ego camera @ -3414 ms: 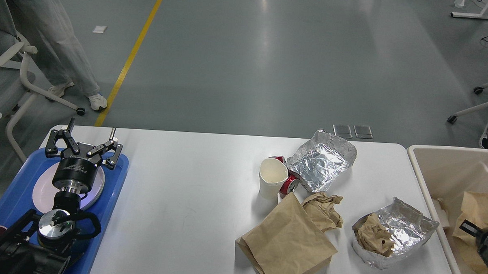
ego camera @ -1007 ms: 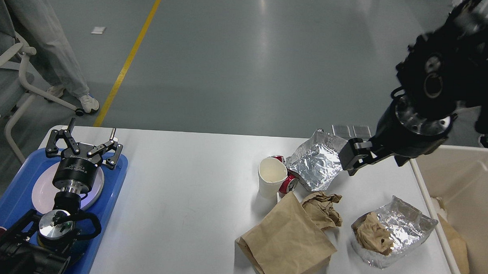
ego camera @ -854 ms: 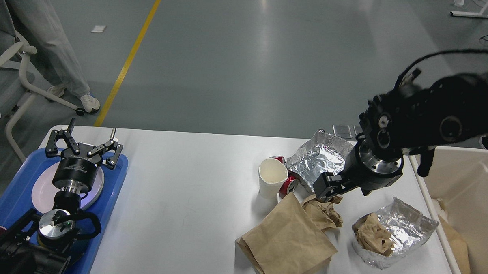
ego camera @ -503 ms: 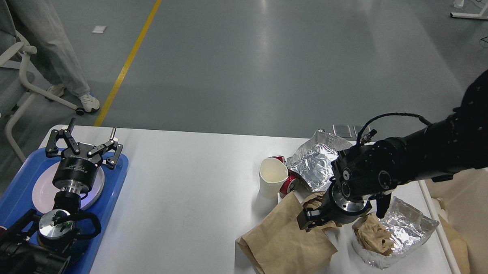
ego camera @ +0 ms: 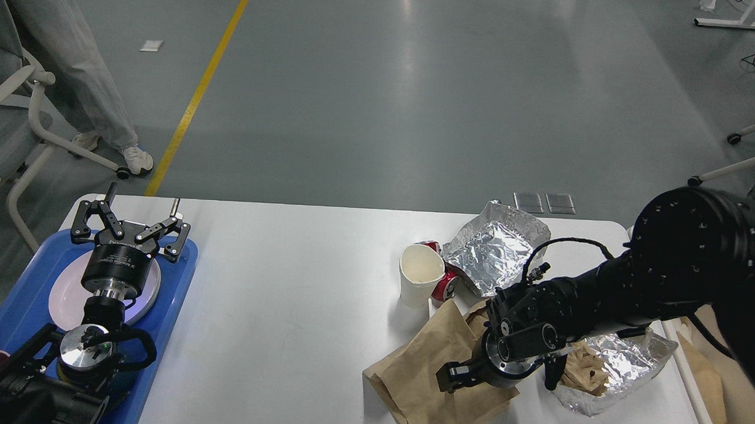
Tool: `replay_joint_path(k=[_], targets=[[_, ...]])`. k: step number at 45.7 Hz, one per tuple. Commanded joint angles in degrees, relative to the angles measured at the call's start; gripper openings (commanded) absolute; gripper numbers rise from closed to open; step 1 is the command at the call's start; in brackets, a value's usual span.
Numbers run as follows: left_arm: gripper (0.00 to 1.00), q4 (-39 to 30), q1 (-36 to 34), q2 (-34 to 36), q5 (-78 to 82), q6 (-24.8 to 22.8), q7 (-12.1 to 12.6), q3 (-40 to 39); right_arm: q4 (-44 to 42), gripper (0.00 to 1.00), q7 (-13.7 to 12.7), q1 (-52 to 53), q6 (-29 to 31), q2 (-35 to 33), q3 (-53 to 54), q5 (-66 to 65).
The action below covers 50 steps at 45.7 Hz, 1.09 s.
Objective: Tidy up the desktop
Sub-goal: 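Grasp the large brown paper bag with the right gripper and lift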
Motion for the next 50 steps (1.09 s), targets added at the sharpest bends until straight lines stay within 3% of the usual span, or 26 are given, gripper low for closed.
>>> replay_joint_path(k=[1, 9, 14, 20, 50], targets=[[0.96, 0.0, 0.0, 0.0, 0.01, -0.09, -0.07, 0.0, -0.08, 0.89, 0.01, -0.47, -0.09, 0.55, 0.08, -0.01], [0.96, 0.0, 0.0, 0.0, -0.08, -0.1, -0.07, 0.0, 0.36, 0.33, 0.01, -1.08, 0.09, 1.17, 0.34, -0.01], [0.96, 0.0, 0.0, 0.0, -0.08, -0.09, -0.07, 0.0, 0.36, 0.23, 0.01, -1.52, 0.09, 1.17, 0.34, -0.01], [0.96, 0.0, 0.0, 0.0, -0.08, -0.09, -0.07, 0.0, 0.36, 0.0, 0.01, -2.31, 0.09, 1.34, 0.69, 0.08], [0.96, 0.0, 0.0, 0.0, -0.08, -0.09, -0.07, 0.0, 2.2, 0.0, -0.17, -3.11, 0.97, 1.34, 3.77, 0.96]])
